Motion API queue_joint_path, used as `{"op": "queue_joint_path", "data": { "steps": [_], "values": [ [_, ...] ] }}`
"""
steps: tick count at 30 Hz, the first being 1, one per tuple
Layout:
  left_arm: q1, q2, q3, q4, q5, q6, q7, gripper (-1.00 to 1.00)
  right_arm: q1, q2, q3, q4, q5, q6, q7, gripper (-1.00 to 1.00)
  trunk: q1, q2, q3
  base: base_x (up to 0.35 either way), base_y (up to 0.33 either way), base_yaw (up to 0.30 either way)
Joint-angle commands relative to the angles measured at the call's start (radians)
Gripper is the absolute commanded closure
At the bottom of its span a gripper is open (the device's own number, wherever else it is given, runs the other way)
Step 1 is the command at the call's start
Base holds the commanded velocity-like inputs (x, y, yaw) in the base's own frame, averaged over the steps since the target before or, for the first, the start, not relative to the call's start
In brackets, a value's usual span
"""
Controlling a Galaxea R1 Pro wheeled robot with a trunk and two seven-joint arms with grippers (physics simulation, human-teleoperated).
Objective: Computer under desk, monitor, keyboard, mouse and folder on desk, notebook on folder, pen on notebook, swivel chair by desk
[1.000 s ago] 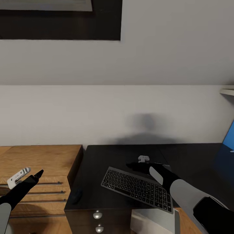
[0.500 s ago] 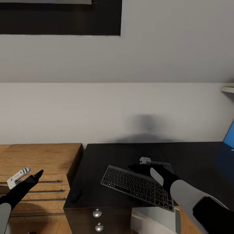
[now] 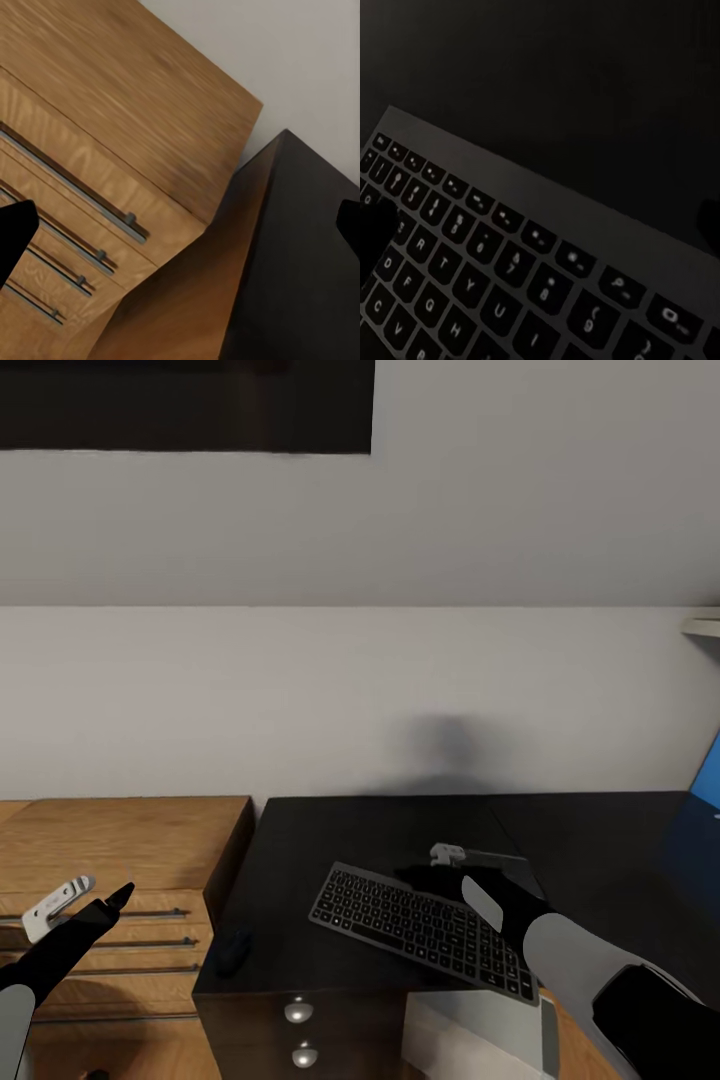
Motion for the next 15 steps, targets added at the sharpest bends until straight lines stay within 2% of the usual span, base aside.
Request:
{"op": "queue_joint_path", "data": {
  "steps": [1,15],
  "values": [
    [-0.001,0.0,0.001,-0.001,0.008,0.006,0.002,-1.0,-0.001,-0.001,0.003,-0.001,-0.004,0.004,0.001,-1.0,0.004,-0.008,-0.004,0.0,0.0,0.0],
    [-0.001,0.0,0.001,0.0,0.006,0.006,0.003,-1.0,-0.001,-0.001,0.003,-0.002,-0.002,0.004,0.002,-1.0,0.058,-0.106,-0.048,0.0,0.0,0.0]
  ]
}}
